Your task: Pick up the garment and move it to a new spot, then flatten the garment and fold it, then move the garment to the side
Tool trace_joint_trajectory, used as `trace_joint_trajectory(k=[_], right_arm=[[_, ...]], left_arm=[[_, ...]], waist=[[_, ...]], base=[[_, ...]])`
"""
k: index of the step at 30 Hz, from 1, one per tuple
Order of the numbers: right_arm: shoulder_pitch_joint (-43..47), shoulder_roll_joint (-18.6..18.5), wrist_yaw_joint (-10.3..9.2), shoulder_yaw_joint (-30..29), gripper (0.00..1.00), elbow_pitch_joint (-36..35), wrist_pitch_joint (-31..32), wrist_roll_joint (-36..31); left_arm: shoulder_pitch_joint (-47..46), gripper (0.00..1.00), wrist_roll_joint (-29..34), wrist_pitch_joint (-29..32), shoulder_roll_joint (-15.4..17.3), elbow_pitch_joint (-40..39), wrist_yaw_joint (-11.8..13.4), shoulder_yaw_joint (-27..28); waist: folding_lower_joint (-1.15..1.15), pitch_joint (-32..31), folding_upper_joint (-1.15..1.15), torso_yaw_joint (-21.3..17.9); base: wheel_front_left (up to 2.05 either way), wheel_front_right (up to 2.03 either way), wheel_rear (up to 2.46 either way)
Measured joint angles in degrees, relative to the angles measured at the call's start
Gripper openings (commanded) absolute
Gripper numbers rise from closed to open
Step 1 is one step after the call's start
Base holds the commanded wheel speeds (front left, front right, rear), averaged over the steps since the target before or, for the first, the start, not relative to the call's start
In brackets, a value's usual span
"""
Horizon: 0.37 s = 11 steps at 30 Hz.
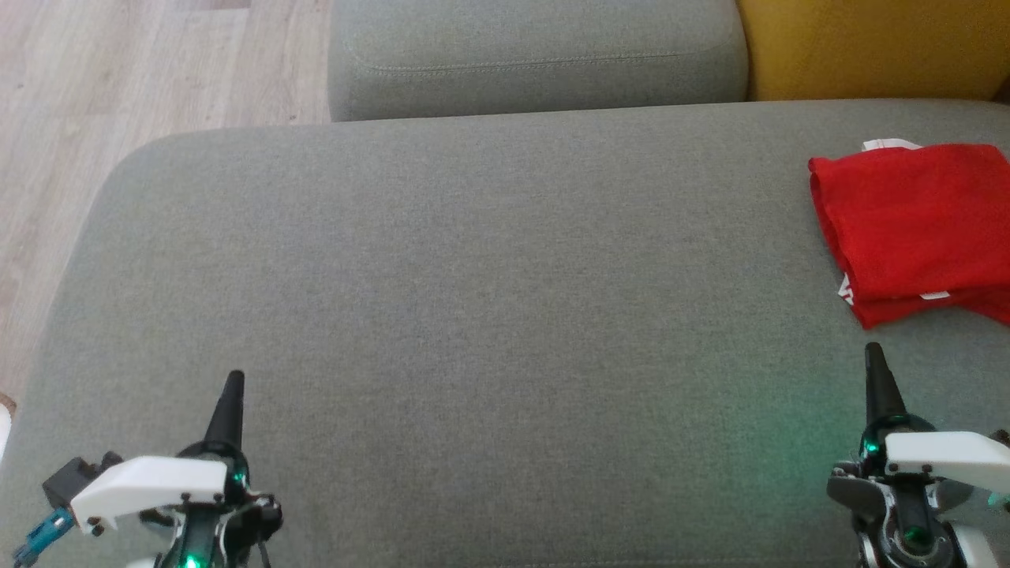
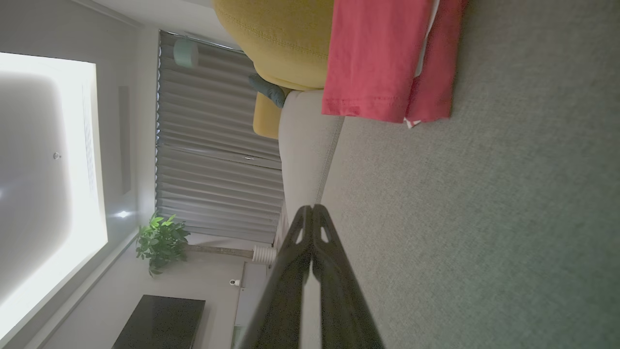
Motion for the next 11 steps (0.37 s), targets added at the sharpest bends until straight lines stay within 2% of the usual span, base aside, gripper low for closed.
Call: trace_joint_trajectory(k=[11], right_arm=[[0.0,0.0,0.00,-0.8,0.00,-0.7,1.5,6.3]], left_arm=[[-0.4,0.00,-6.1,1.6,0.0,-0.1,-1.3,1.6]], waist=[[0.00,0.1,0.00,0.0]], base=[[0.00,0.00,0.00]])
